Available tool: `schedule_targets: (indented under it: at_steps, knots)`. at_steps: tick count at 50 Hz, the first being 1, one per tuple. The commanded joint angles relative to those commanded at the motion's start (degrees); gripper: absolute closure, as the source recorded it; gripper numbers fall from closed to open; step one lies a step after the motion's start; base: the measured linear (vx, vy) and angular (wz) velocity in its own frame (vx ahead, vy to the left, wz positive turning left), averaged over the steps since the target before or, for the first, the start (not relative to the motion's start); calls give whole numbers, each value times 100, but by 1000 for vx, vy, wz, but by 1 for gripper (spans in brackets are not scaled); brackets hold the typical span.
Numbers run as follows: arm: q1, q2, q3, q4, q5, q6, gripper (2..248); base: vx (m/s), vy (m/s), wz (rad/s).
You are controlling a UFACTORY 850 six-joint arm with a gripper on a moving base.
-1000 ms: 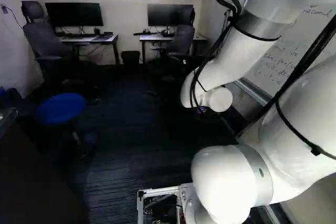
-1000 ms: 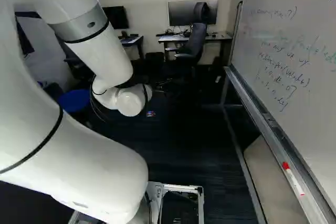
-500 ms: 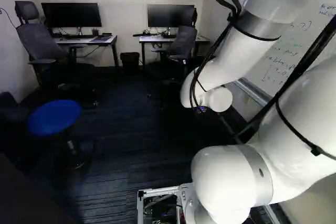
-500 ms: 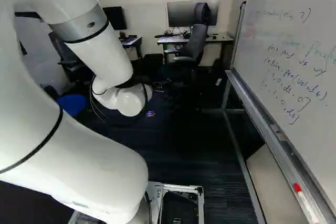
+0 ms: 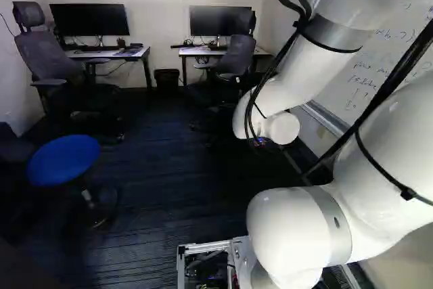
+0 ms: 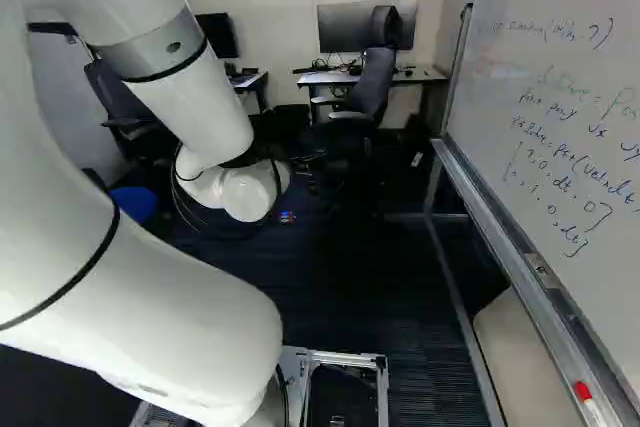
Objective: Open the door and move inside
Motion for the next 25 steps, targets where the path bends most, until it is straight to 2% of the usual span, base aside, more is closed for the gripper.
schedule_targets:
  at_steps: [25]
  knots:
    - [0, 0, 0, 0, 0, 0, 3, -2, 0, 0]
